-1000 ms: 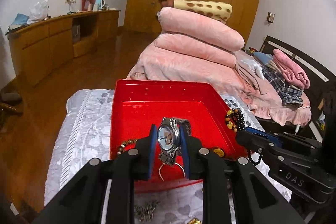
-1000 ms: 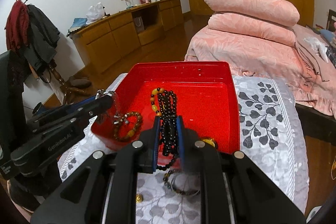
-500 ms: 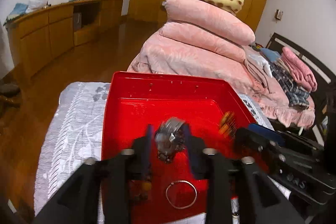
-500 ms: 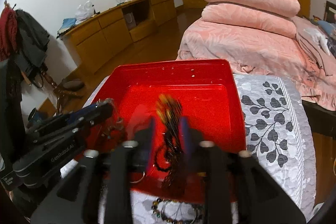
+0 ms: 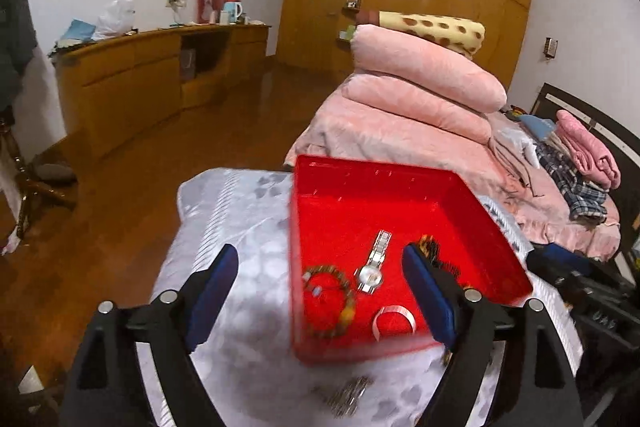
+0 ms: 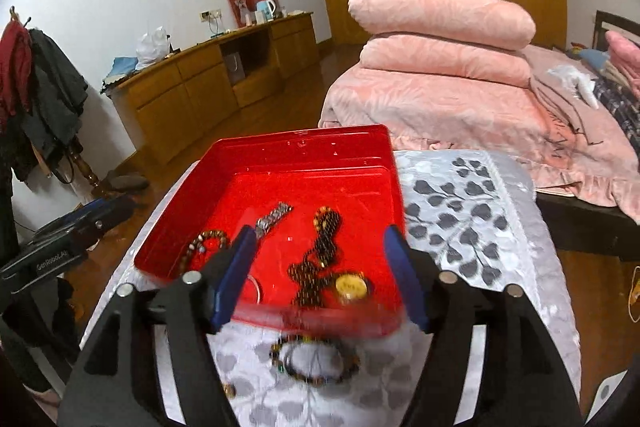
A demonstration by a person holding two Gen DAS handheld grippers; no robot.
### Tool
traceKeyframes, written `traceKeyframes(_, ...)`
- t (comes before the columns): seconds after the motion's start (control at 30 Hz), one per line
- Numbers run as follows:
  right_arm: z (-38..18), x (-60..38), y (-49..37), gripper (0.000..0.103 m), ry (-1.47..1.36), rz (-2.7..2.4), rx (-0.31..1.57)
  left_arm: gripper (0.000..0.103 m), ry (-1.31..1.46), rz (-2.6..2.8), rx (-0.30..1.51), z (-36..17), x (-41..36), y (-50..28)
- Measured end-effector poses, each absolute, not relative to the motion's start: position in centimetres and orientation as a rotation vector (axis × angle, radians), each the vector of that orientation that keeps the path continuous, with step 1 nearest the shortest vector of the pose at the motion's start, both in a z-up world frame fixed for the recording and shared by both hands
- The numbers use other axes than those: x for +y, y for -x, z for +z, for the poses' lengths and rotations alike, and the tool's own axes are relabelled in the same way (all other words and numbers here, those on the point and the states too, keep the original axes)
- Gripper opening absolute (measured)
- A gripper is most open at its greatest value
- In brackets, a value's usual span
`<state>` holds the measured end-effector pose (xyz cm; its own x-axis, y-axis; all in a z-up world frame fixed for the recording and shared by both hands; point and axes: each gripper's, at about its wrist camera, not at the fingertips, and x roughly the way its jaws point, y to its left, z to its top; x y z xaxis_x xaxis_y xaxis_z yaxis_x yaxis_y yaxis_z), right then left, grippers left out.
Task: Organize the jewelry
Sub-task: 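Withdraw both open tools from the red tin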
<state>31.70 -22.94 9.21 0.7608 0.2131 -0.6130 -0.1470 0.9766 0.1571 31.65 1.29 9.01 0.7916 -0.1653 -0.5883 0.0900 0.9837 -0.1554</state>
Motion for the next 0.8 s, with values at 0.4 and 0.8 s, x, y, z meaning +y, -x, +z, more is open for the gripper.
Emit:
traceKeyframes(0.4, 5.3, -22.6, -26.4, 0.071, -0.075, 0.183, 0.756, 0.087, 0.066, -0.155, 0.747, 4.6, 1.3, -27.3)
traceKeyframes(0.8, 2.4, -21.6, -25.4, 0.063, -0.071, 0.200, 0.838, 0.082, 0.000, -0.202, 0.833, 1.0, -1.0, -28.0)
